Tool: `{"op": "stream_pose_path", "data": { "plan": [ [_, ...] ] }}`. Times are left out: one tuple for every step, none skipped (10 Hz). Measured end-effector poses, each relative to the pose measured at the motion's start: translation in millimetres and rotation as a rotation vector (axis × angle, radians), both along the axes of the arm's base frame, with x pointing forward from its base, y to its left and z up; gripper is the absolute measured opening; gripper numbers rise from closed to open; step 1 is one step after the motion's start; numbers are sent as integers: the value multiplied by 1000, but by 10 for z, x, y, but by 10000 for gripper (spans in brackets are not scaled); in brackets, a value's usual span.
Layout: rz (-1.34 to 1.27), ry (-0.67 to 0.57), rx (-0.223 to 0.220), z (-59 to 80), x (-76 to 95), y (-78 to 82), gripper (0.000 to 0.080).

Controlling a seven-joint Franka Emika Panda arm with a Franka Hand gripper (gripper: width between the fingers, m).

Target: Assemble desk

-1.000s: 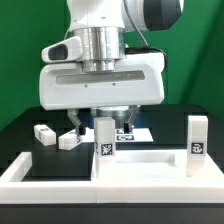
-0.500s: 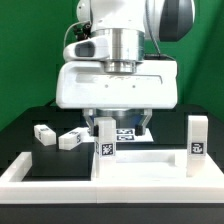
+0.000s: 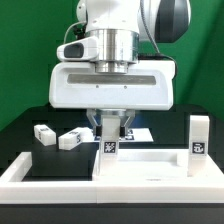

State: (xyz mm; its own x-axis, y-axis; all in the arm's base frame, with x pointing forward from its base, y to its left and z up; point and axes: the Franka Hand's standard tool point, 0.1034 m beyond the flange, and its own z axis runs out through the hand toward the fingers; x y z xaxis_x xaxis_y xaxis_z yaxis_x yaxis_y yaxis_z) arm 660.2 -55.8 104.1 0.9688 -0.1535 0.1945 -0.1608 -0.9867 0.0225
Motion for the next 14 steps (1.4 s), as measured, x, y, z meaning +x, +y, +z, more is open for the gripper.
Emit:
{"op": "stream_pose_path", "data": {
  "plan": [
    [-132, -4, 21, -4, -3, -30, 290],
    [-316, 3, 45, 1, 6, -64, 290],
    [-484, 6, 69, 0, 8, -105, 290],
    [-631, 2, 121, -10, -9, -165, 290],
    [-757, 20, 184, -20, -9, -233, 290],
    [-887, 20, 242, -25, -27, -277, 290],
    [-952, 22, 248, -25, -38, -283, 291],
    [-1006, 27, 253, -26, -50, -282, 291],
    [-1034, 29, 257, -27, -55, -285, 291],
    [-1106, 33, 266, -30, -66, -289, 291],
    [-1142, 36, 271, -31, -72, -288, 291],
    [-1370, 64, 320, -42, -114, -249, 291],
    [-1584, 78, 379, -46, -139, -231, 291],
    [-1705, 83, 423, -49, -150, -234, 291]
  ]
}}
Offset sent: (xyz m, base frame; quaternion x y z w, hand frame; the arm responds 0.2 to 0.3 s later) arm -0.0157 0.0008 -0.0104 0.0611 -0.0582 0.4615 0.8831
